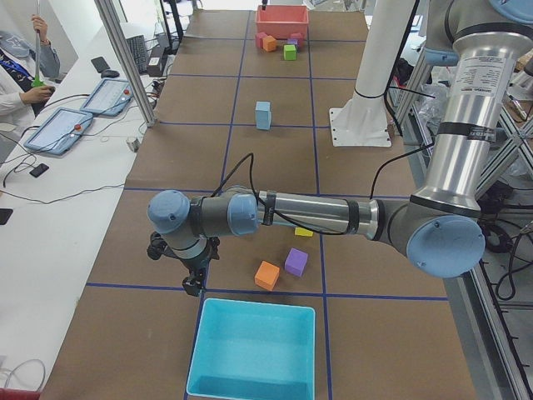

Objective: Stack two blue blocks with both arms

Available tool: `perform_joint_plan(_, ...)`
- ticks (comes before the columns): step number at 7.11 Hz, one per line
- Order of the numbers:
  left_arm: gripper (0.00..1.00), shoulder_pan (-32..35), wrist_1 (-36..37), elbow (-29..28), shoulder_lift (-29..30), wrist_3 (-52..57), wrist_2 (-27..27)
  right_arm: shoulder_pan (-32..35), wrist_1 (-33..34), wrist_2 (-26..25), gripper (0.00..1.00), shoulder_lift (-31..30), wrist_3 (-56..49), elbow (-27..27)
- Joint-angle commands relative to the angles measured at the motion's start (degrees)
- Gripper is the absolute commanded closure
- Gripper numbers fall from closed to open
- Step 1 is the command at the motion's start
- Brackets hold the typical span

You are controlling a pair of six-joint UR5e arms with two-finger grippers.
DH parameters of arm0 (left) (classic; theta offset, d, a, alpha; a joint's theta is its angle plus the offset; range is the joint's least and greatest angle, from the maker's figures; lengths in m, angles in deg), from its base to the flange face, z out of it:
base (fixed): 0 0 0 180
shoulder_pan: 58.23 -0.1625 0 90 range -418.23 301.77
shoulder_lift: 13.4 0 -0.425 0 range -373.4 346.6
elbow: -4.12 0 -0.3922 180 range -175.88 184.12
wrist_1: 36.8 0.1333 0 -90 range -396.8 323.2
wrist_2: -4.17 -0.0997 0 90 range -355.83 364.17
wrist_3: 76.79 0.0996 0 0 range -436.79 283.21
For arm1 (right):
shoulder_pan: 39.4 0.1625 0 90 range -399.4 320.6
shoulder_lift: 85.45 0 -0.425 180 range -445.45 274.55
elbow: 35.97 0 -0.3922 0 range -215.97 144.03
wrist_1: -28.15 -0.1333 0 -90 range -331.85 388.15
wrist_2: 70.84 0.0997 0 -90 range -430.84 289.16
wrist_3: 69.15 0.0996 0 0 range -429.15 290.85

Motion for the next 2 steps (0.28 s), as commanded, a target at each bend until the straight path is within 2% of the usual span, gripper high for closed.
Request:
perform_joint_plan(1,0.00,0.0,0.1,0.0,-0.1,-0.1,0.0,-0.1,0.0,-0.1,0.00,-0.1,0.0,-0.1)
perform_joint_plan(2,0.00,0.0,0.1,0.0,-0.2,0.0,0.0,-0.2,0.0,-0.1,0.00,-0.3,0.0,-0.3)
